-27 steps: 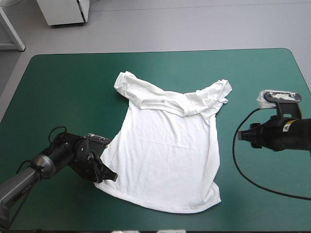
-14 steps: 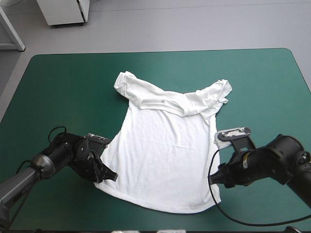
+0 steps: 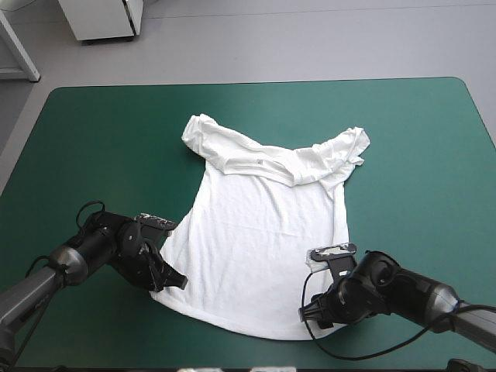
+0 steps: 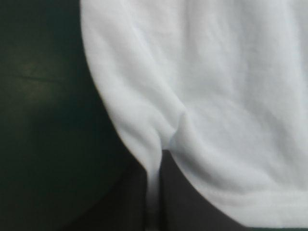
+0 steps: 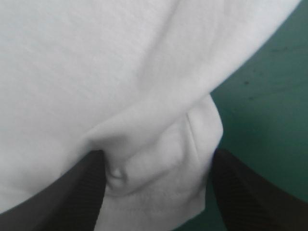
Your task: Fold the cloth
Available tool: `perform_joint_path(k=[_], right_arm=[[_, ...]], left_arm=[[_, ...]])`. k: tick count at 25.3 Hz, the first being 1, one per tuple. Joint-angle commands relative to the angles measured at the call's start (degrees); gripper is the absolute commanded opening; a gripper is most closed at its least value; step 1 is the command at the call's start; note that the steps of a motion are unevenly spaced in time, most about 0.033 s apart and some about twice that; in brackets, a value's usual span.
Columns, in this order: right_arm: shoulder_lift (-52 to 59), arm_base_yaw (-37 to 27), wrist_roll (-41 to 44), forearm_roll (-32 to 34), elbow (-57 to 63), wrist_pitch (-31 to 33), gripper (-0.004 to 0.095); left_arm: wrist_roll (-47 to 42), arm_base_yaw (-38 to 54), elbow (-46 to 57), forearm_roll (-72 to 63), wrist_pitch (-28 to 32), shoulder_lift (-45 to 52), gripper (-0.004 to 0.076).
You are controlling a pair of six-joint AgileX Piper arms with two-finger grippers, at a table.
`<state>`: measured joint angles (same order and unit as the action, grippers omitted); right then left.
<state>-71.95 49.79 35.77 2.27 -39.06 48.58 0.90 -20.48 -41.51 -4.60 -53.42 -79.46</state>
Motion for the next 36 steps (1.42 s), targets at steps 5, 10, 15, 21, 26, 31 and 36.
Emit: perform_joint_path(k=[5,10,15,21,26,31,36], right_arm=[[-6.3,0.1,3.7,-0.2,1.5,-4.0,0.0419],[-5.3,0.0,4.6,-0.2,1.7,-3.8,-0.0012],[1.5,0.0,10.1,7.4,-2.6,-0.7,-0.0017],[9.2,0.0,13.0,27.2,-13.6,5.6,-0.0017],[10.2,-1.6,11.9,36.5,-24.5,7.4,-0.0017],[10.1,-7.8,6.1,39.2,-34.7,2.1,-0.0017],[9.5,-16.5,-3.8,39.2,-44.8,-4.6,-0.0017]], left_arm=[[0.4,0.0,1.0,0.5,4.7,-1.4,-0.001],[0.4,0.1,0.7,-2.2,5.4,-0.9,-0.001],[0.2,0.1,-4.5,-2.0,3.5,5.3,-0.001],[0.2,0.1,-15.0,-1.5,7.9,15.9,-0.001],[0.2,0.1,-24.2,-1.5,11.3,17.6,-0.001],[0.2,0.1,-31.9,-1.5,17.9,17.2,-0.001],[0.2,0.1,-39.1,-1.5,26.9,16.7,-0.001]])
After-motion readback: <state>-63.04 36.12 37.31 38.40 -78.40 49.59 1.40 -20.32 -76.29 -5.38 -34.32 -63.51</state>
